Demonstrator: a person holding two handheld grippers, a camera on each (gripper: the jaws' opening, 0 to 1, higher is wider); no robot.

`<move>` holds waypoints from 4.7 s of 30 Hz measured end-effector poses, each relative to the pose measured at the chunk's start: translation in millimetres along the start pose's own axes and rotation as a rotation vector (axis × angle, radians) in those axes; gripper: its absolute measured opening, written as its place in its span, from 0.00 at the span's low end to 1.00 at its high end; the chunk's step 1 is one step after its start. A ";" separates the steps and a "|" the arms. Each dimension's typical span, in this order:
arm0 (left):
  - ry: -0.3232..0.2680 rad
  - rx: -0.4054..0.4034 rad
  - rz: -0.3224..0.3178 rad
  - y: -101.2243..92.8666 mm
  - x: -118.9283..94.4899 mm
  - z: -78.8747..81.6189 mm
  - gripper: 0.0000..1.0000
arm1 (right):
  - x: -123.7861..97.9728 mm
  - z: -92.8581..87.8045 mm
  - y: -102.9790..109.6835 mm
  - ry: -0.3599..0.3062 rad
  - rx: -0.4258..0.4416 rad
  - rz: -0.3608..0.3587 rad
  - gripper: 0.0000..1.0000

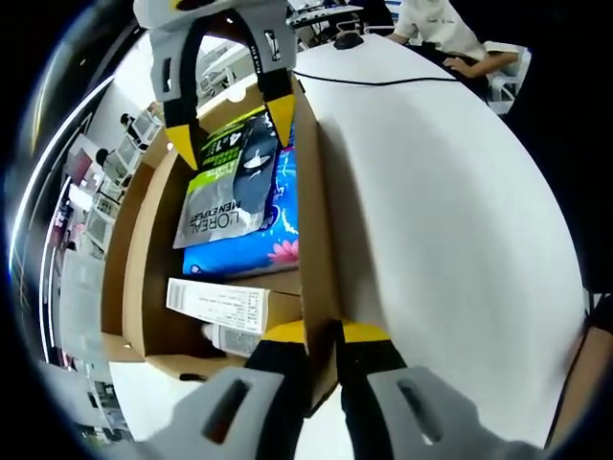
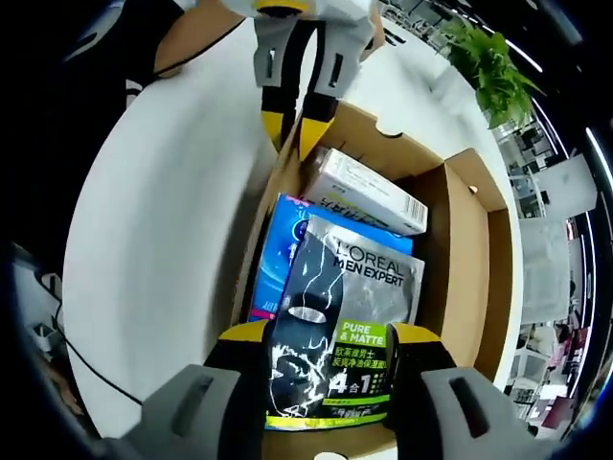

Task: Operate the shoe box by opening the lid, removing the specified soft item, and placing it in the target area until the item is outside and the box remains undamaged.

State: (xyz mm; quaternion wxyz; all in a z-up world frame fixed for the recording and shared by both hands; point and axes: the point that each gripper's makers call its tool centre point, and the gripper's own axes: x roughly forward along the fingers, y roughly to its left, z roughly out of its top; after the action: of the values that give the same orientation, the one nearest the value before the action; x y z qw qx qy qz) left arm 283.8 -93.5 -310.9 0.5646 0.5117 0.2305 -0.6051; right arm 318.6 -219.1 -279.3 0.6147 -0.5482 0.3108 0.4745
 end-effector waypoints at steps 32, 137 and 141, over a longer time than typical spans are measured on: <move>0.039 -0.006 -0.010 -1.7 6.5 -3.0 0.09 | -6.1 -11.4 -7.0 0.023 0.067 -0.416 0.32; 0.072 -0.018 -0.001 -0.7 7.8 -5.9 0.10 | 0.9 -13.6 -65.1 0.148 -0.035 -0.791 0.26; 0.075 -0.020 0.000 -0.6 7.9 -6.2 0.10 | 1.9 -15.1 -64.1 0.156 -0.033 -0.783 0.22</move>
State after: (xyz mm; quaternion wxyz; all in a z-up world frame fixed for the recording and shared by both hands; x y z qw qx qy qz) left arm 286.7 -91.6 -320.3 0.5607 0.5285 0.2574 -0.5832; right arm 380.6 -230.0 -259.9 0.7147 -0.6694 0.1162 0.1661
